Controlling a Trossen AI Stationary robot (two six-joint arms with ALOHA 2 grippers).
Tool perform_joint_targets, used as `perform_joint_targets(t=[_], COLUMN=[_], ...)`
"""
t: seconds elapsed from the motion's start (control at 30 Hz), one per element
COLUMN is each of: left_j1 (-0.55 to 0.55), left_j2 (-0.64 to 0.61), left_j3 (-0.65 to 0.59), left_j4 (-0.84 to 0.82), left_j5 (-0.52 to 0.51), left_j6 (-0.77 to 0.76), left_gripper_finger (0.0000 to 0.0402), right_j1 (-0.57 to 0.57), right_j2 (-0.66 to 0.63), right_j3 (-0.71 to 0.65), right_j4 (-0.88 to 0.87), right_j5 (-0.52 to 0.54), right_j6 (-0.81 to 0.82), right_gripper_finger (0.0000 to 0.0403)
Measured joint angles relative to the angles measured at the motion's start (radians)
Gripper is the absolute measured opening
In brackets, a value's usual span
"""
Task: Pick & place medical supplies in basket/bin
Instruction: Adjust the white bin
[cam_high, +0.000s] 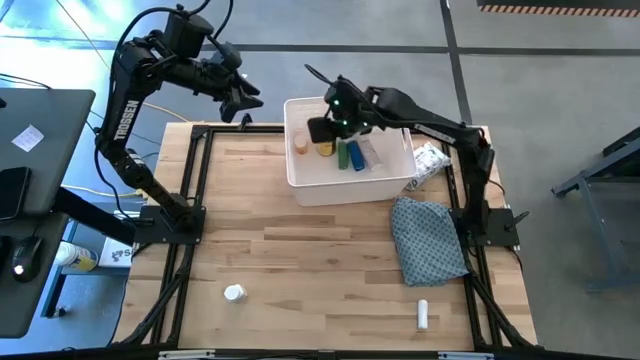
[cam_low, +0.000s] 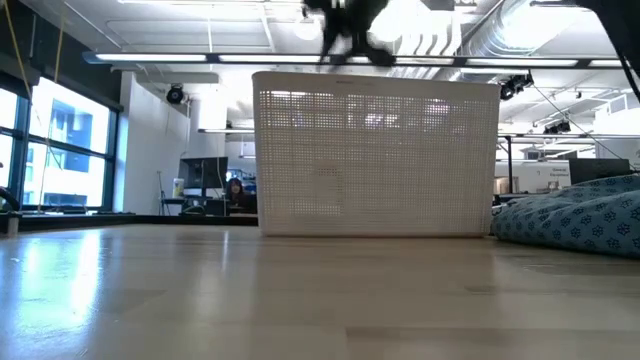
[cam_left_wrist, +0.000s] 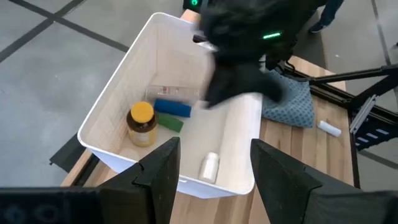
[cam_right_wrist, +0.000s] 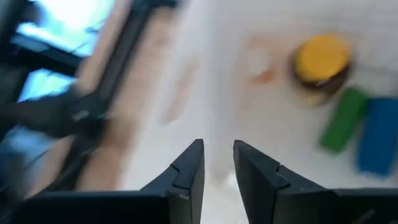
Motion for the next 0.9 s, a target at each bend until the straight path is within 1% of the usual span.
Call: perform_joint_targets(t=[0.1,0.17,0.2,0.27,0.3,0.37,0.47,0.5,0.63,0.7,0.8,0.9], left_j1=[0.000,0.000,0.000,0.000,0.000,0.000,0.000,0.000,0.000,0.000,0.000,0.000], left_j2=[-0.001,-0.001,-0.001,-0.001,-0.001,-0.001,-0.001,-0.001,-0.001,-0.001,-0.001,-0.001], left_j3=[0.000,0.000,0.000,0.000,0.000,0.000,0.000,0.000,0.000,0.000,0.000,0.000], left_j4=[-0.014,-0.015,-0.017,-0.020,-0.020,-0.020,-0.020,-0.020,-0.020,-0.020,-0.019,-0.019], left_j5=[-0.004,-0.004,-0.004,-0.004,-0.004,-0.004,-0.013,-0.017,-0.045,-0.047,-0.065,-0.094], left_j6=[0.000,0.000,-0.001,-0.001,-0.001,-0.001,-0.009,-0.011,-0.019,-0.019,-0.020,-0.058], left_gripper_finger=[0.0227,0.0227,0.0227,0.0227,0.0227,0.0227,0.0227,0.0227,0.0227,0.0227,0.0227,0.0227], right_j1=[0.090,0.151,0.180,0.241,0.267,0.306,0.309,0.300,0.261,0.230,0.150,0.051], right_j2=[0.000,0.000,0.000,-0.008,-0.032,-0.084,-0.205,-0.238,-0.361,-0.423,-0.522,-0.611], right_j3=[0.130,0.189,0.214,0.231,0.207,0.148,0.010,-0.044,-0.265,-0.359,-0.487,-0.593], right_j4=[-0.119,-0.222,-0.299,-0.457,-0.512,-0.522,-0.525,-0.528,-0.491,-0.479,-0.480,-0.431], right_j5=[-0.003,0.010,0.032,0.131,0.186,0.290,0.378,0.391,0.452,0.457,0.469,0.485], right_j6=[0.052,0.089,0.118,0.192,0.237,0.327,0.452,0.459,0.448,0.422,0.376,0.308], right_gripper_finger=[0.0078,0.0078,0.0078,0.0078,0.0078,0.0076,0.0061,0.0053,0.0017,0.0005,0.0007,0.0012])
